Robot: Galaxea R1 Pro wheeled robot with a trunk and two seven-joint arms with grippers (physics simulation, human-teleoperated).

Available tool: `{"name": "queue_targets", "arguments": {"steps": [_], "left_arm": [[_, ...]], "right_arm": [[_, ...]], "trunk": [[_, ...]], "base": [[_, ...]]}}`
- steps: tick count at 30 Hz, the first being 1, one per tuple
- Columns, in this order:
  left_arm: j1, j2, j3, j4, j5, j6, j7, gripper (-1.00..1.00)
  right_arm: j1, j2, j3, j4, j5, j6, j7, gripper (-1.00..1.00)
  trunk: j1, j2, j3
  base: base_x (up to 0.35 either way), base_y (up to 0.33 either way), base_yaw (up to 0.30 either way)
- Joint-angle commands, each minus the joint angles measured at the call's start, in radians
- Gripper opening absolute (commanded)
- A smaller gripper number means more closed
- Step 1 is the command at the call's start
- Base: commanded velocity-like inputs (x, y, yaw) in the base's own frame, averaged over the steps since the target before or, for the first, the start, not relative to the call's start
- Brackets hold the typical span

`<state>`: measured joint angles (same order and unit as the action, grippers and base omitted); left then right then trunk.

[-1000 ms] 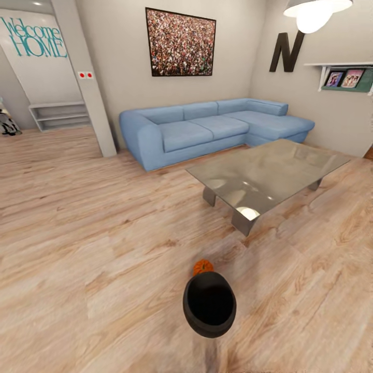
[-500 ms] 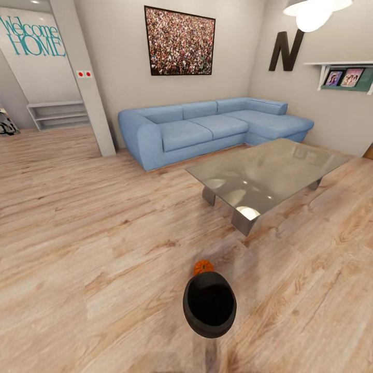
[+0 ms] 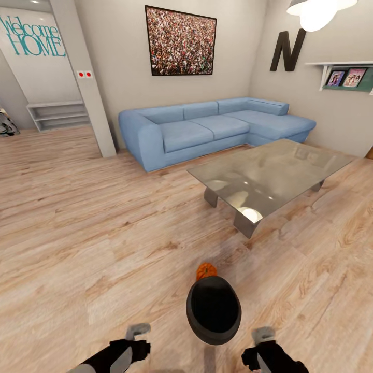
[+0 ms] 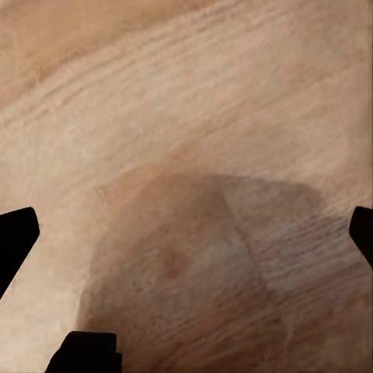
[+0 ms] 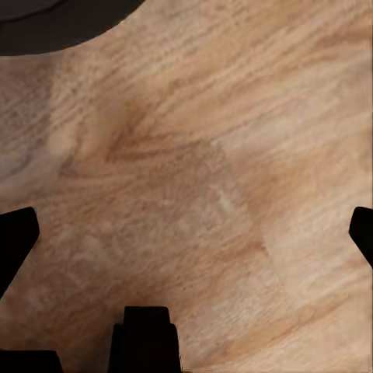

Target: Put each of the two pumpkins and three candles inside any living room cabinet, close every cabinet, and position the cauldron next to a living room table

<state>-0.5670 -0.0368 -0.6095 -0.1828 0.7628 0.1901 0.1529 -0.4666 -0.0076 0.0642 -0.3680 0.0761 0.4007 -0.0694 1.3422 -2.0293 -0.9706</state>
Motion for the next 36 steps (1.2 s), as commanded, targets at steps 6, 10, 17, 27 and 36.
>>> {"name": "queue_targets", "arguments": {"steps": [6, 10, 17, 27, 36], "left_arm": [[-0.120, -0.005, 0.022, -0.155, 0.003, 0.116, 0.223, 1.00], [-0.137, -0.022, 0.107, -0.410, 0.002, 0.275, 0.325, 1.00], [-0.232, -0.037, 0.221, -0.638, 0.001, 0.438, 0.376, 1.00], [-0.358, -0.101, 0.231, -0.436, 0.006, 0.448, 0.477, 1.00], [-0.357, -0.102, 0.231, -0.387, 0.006, 0.452, 0.479, 1.00]], "right_arm": [[-0.008, 0.001, -0.055, -0.339, 0.001, 0.241, -0.024, 1.00], [-0.012, 0.003, -0.081, -0.628, 0.000, 0.399, -0.053, 1.00], [-0.112, 0.006, -0.085, -0.741, -0.006, 0.568, -0.052, 1.00], [-0.236, 0.007, -0.078, -0.569, -0.005, 0.586, 0.013, 1.00], [-0.239, 0.028, -0.072, -0.486, -0.002, 0.577, 0.022, 1.00]], "trunk": [[0.000, 0.000, 0.000], [0.000, 0.000, 0.000], [0.000, 0.000, 0.000], [0.000, 0.000, 0.000], [0.000, 0.000, 0.002]], "base": [[0.000, 0.000, 0.000], [0.000, 0.000, 0.000], [0.000, 0.000, 0.000], [0.000, 0.000, -0.038], [0.000, 0.000, -0.261]]}}
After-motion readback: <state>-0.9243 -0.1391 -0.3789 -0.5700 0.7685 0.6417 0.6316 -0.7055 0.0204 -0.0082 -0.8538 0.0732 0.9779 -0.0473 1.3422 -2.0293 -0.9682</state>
